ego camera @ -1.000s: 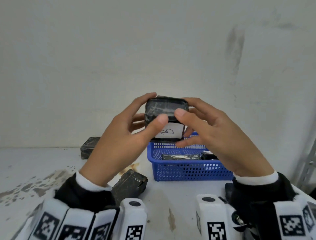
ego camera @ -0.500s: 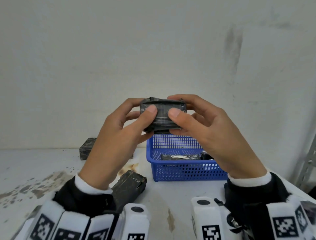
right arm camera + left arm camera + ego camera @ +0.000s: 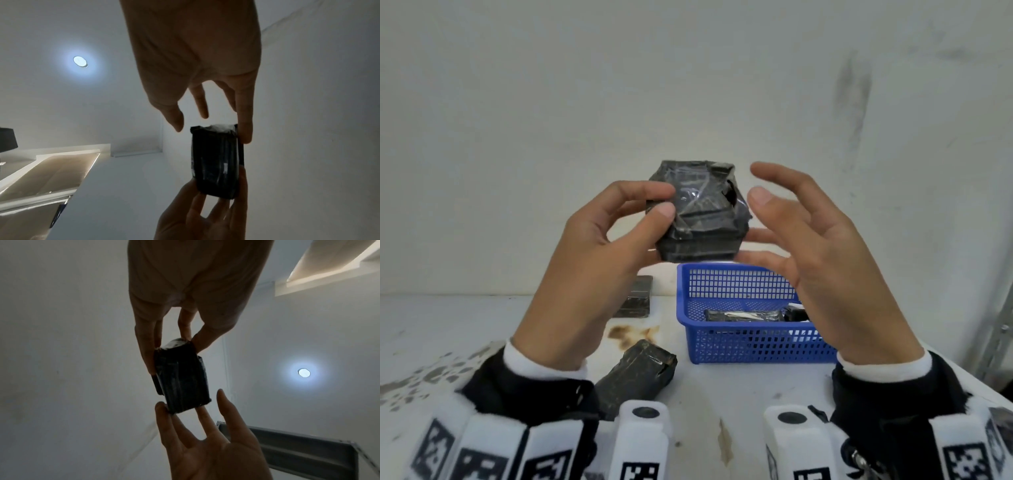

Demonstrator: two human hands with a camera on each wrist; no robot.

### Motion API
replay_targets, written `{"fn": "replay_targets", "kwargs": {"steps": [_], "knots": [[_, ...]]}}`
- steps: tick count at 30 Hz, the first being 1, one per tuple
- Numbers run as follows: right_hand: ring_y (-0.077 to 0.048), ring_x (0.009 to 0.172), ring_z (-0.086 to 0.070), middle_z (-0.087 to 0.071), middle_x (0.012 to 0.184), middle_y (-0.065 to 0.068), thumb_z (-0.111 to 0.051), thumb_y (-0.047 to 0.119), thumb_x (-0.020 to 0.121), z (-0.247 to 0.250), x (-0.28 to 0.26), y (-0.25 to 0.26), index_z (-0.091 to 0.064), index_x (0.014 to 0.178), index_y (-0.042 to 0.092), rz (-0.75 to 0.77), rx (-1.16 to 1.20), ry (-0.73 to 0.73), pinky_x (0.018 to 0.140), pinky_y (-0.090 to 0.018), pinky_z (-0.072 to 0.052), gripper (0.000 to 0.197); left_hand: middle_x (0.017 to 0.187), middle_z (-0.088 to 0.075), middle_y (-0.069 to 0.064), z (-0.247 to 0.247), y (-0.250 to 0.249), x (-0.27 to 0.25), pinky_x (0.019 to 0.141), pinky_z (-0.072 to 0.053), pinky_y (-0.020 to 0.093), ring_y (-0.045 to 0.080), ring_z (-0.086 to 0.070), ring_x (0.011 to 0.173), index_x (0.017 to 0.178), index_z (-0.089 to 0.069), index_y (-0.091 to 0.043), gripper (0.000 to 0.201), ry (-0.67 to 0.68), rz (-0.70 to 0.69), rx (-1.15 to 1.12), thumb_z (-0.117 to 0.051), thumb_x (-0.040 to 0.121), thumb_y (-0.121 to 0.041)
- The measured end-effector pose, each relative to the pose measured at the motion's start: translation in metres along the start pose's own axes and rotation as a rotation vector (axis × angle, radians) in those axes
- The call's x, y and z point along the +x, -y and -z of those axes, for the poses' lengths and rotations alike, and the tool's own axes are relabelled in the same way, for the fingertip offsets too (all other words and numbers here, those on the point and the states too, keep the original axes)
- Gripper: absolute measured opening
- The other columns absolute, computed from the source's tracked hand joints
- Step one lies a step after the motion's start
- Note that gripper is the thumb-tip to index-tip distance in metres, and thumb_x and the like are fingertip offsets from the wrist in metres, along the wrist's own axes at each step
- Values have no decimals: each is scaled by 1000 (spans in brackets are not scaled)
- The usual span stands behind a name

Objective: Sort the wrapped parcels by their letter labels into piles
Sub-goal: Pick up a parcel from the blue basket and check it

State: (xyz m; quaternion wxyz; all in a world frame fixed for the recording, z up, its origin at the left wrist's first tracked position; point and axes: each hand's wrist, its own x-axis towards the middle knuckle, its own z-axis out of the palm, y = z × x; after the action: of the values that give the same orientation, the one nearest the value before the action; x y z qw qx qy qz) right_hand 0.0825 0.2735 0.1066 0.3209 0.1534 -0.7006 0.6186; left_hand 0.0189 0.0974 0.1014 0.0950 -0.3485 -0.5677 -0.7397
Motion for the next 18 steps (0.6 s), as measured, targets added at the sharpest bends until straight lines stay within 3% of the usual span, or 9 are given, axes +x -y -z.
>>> {"fn": "replay_targets", "kwargs": {"steps": [3,6,10,14,16,18], "knots": [[-24,93,-75,-74,112,-11,-79,32,78,-3,1,-5,-61,126,31,-73,15,1,89,-43,-59,51,112,-67,5,-2,3,0,72,-57,22,16,-70,93,99,-67,-25,25,31,23,-2,-71,75,-21],[-25,96,-75,-74,111,-7,-75,16,88,-4,1,-7,-58,129,38,-57,-41,0,97,-49,-55,49,119,-65,7,-4,4,-1,74,-58,26,16,-71,89,108,-61,-29,37,10,51,-10,-79,75,-23],[-22,95,-75,-73,113,-2,-77,20,85,-5,-1,-4,-54,132,40,-40,-113,39,96,-45,-56,56,114,-67,10,-5,2,-1,71,-58,25,15,-73,76,120,-50,-34,45,-9,83,1,-69,80,-24],[-22,93,-75,-74,112,-1,-79,28,84,-7,-2,-2,-54,130,42,-43,-147,62,94,-44,-57,54,109,-71,10,-4,3,-1,73,-59,27,18,-73,84,128,-48,-40,55,25,89,40,-72,84,-20],[-23,91,-75,-75,109,-3,-78,35,83,-8,-3,-2,-55,127,41,-51,-134,54,92,-46,-58,50,110,-71,8,-4,3,0,71,-58,26,18,-72,90,127,-52,-46,58,27,88,69,-75,77,-27],[-26,87,-76,-76,104,-5,-77,28,86,-7,-2,-2,-56,124,40,-55,-139,39,89,-50,-58,45,109,-71,6,-2,3,0,74,-59,30,20,-70,98,122,-57,-47,55,16,79,99,-70,70,-34]]}}
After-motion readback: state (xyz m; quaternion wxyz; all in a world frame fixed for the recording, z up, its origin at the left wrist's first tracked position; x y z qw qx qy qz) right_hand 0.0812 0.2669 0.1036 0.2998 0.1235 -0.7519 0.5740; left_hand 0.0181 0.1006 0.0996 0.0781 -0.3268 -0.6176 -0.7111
